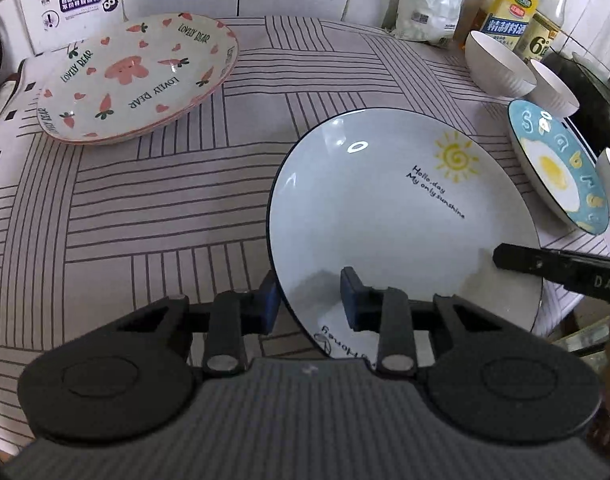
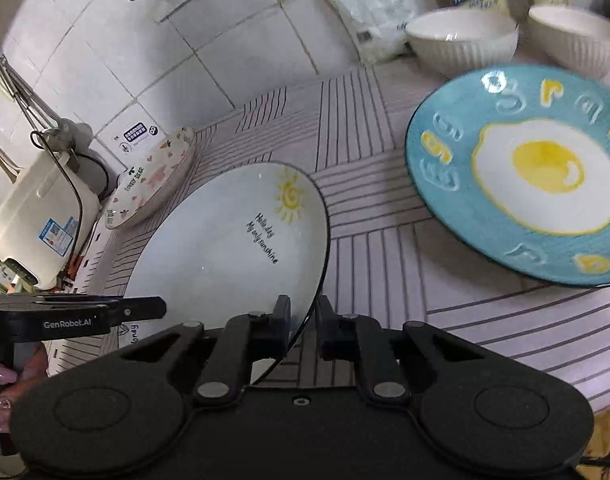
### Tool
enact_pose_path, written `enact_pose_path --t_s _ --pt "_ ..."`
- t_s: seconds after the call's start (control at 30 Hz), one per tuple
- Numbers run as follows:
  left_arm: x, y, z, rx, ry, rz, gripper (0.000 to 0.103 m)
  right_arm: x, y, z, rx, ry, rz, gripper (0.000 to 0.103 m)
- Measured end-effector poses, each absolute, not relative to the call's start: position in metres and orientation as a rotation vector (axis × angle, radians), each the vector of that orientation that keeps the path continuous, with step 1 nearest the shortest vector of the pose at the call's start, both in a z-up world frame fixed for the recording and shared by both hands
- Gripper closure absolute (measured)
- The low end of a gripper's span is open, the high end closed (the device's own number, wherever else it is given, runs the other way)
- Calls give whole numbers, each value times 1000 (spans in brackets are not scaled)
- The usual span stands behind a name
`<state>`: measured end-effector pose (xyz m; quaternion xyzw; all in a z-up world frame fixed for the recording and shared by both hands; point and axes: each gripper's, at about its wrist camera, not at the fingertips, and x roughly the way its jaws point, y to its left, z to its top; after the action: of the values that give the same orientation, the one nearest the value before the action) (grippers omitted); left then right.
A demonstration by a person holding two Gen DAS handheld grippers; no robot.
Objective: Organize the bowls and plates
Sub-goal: 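Slide the white sun plate toward the bunny plate with both grippers, then open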
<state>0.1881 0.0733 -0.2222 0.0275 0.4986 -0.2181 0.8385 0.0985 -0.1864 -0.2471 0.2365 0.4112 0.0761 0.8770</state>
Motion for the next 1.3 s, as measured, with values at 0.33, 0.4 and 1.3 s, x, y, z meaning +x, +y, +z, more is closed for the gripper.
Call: enact_pose_path --t_s 0.33,0.4,1.3 --pt "199 70 -202 127 1070 -541 71 101 -180 -225 384 849 192 83" --pt "205 69 -199 119 1064 -554 71 104 -184 -220 383 830 191 83" --pt "318 25 -218 145 1172 -525 67 215 -206 -228 287 814 174 80"
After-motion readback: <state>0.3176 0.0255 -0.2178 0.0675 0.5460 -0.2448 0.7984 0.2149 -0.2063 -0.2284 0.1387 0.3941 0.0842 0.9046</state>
